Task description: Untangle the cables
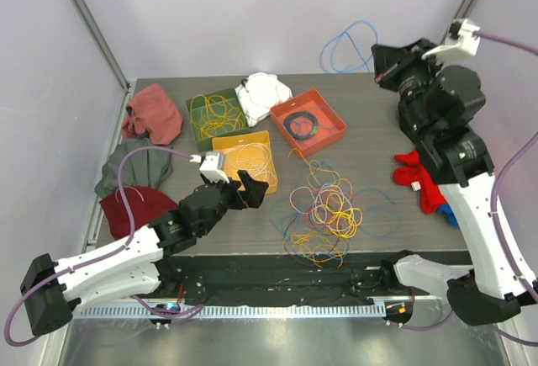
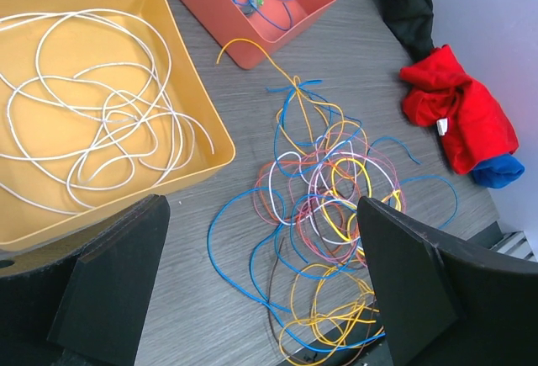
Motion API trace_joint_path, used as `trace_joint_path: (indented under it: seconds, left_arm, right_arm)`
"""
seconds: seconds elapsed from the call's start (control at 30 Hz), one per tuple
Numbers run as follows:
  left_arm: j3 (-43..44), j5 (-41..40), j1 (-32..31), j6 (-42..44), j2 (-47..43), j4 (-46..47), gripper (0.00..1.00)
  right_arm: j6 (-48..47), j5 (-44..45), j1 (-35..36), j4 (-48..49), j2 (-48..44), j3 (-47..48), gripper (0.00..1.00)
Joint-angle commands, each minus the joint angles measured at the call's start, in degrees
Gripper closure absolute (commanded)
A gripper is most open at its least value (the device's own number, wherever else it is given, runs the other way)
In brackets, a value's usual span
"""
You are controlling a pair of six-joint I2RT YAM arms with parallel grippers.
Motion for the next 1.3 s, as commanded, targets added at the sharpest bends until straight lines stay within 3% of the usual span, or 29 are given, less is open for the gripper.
trace_joint_path:
  seconds: [0.0, 0.17, 0.37, 0.63, 0.77, 1.0, 1.27]
  left_arm:
    - [1.97, -1.97, -0.11, 2.22, -1.14, 2.50, 0.00]
    - [1.36, -2.06, -0.02, 1.70, -2.54, 2.06, 0.00]
    - [-0.23, -3.28, -0.11, 1.17, -6.93, -1.28, 0.00]
    - [2.58, -18.03, -0.11, 0.38, -14.84, -15.51, 0.00]
    - [5.48, -22.34, -0.02, -0.32, -16.34, -22.45, 0.00]
    - [9.17, -29.47, -0.02, -1.11, -18.45, -28.61, 0.00]
    - [9.88, -31.41, -0.02, 0.64, -18.81, -29.15, 0.00]
  right_arm:
    - [-1.25, -3.14, 0.23, -4.03, 6.07, 9.95, 0.99]
    - [0.41, -4.28, 0.24, -4.12, 11.43, 13.57, 0.99]
    - [0.77, -3.85, 0.15, -0.71, 14.51, 8.58, 0.99]
    - [0.33, -2.35, 0.23, 7.12, 20.21, -3.37, 0.99]
    - [0.25, -2.27, 0.15, 10.11, 25.22, -4.53, 0.99]
    - [-0.46, -1.48, 0.23, 11.61, 33.84, -3.39, 0.99]
    - [-0.81, -0.77, 0.23, 12.93, 40.35, -4.62, 0.99]
